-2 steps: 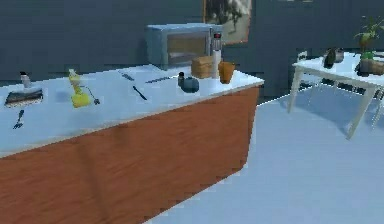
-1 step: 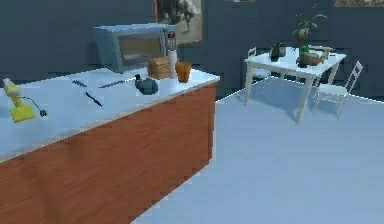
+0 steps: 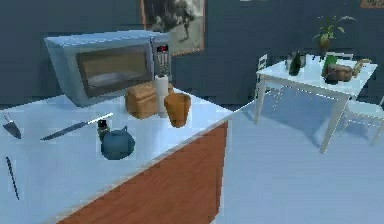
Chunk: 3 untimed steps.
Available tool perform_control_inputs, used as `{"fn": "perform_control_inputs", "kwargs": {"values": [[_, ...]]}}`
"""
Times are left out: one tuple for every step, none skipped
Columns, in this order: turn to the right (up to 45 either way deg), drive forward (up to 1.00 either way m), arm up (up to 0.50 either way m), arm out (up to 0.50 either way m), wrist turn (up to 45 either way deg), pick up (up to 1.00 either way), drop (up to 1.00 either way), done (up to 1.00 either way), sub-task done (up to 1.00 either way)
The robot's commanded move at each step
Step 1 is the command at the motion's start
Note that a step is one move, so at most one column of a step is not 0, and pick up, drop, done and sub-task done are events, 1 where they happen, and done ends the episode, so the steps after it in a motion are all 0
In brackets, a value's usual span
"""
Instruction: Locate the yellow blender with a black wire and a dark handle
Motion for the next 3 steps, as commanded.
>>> {"fn": "perform_control_inputs", "kwargs": {"values": [[-45.0,0.00,0.00,0.00,0.0,0.00,0.00,0.00,0.00],[-21.0,0.00,0.00,0.00,0.0,0.00,0.00,0.00,0.00],[0.0,0.00,0.00,0.00,0.0,0.00,0.00,1.00,0.00]]}}
